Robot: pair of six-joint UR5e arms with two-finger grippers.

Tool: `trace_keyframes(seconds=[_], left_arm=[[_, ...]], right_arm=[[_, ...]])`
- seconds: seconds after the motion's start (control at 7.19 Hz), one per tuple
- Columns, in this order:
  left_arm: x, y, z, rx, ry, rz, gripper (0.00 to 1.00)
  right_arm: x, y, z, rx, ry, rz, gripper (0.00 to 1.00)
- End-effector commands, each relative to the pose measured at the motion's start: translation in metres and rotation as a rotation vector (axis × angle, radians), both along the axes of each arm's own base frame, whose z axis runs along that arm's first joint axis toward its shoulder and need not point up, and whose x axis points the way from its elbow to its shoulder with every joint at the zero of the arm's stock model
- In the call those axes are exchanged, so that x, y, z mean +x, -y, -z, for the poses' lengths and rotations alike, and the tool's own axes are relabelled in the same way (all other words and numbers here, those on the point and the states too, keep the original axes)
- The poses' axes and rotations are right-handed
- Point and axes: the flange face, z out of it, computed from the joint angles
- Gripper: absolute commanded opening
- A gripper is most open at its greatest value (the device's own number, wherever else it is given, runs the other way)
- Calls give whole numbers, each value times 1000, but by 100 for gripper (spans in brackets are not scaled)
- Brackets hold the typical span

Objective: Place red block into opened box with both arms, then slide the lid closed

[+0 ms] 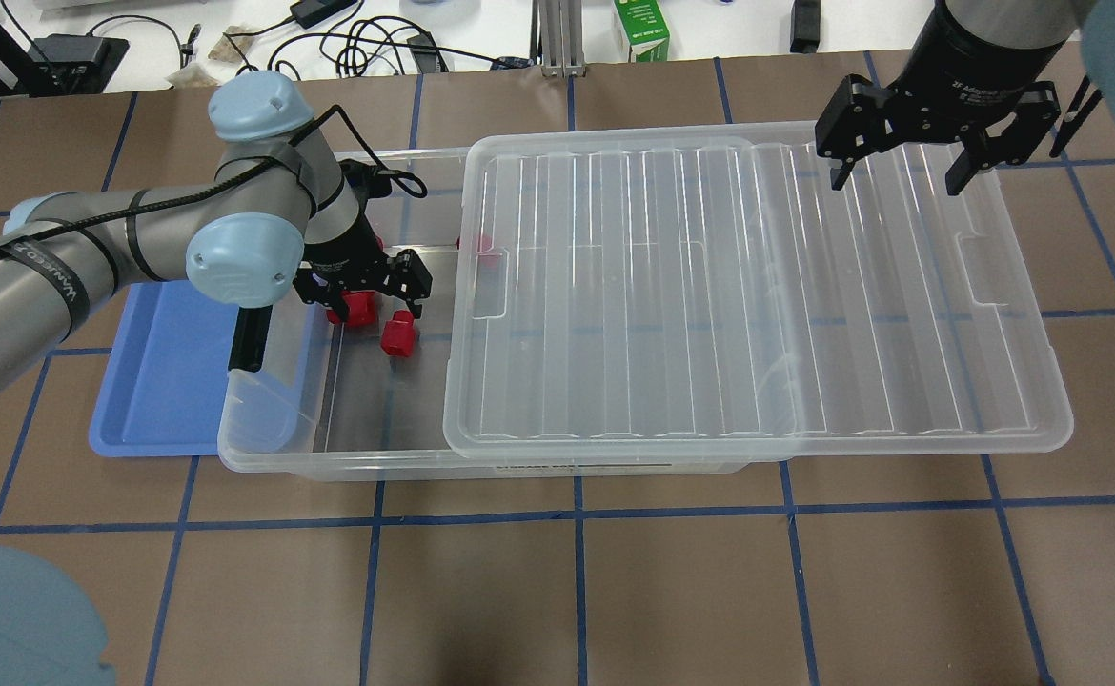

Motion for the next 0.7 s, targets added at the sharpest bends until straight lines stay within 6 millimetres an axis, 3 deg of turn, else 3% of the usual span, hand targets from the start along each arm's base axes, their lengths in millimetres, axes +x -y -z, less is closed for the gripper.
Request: trace_keyframes(seconds=[0.0, 0.14, 0.28, 0.56], left_arm=[[4, 6, -81, -27, 33, 14, 100], [4, 7, -126, -49, 40, 14, 100], [9, -1, -174, -73, 74, 14, 100], [10, -41, -226, -65, 97, 19, 100]], right_arm=[[-2, 1, 1, 2, 0, -8, 100], [-11, 4, -1, -4, -4, -2, 100], [-34, 5, -7, 5, -16, 3, 100], [-107, 6, -16, 32, -16, -37, 100]])
